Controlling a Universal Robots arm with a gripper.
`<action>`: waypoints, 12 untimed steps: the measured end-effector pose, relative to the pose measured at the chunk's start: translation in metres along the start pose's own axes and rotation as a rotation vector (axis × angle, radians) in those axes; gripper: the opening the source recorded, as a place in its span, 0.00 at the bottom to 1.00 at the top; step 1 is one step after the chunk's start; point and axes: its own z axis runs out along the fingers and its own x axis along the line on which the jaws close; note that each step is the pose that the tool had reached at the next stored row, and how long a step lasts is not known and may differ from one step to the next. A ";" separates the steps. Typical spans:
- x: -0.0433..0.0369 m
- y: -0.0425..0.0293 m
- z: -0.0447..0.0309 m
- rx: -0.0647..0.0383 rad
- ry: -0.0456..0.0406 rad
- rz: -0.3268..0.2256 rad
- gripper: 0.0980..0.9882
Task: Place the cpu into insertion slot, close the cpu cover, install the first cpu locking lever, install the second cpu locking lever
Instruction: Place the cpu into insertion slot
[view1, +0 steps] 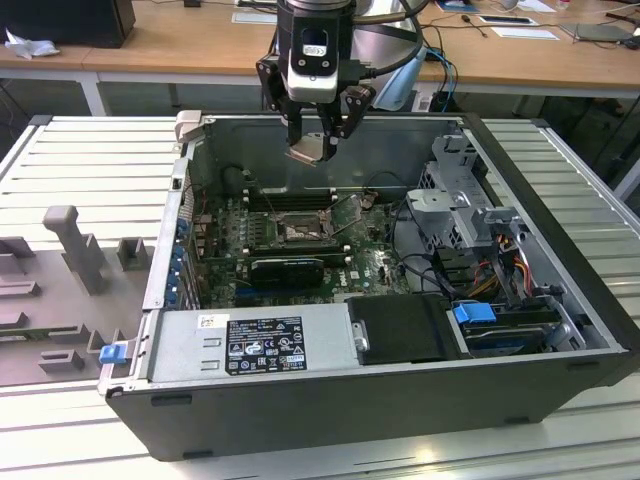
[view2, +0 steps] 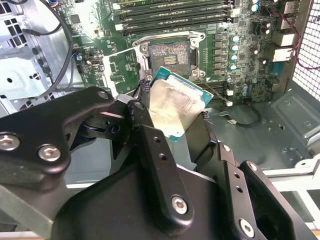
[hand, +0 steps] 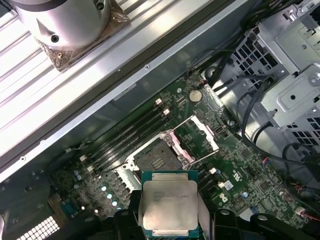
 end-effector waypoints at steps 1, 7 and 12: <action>0.0000 0.0000 0.0000 0.000 -0.0002 0.002 0.48; 0.0000 0.0000 0.0000 -0.001 -0.0029 0.033 0.48; 0.0000 0.0000 0.0000 -0.001 -0.0051 0.058 0.48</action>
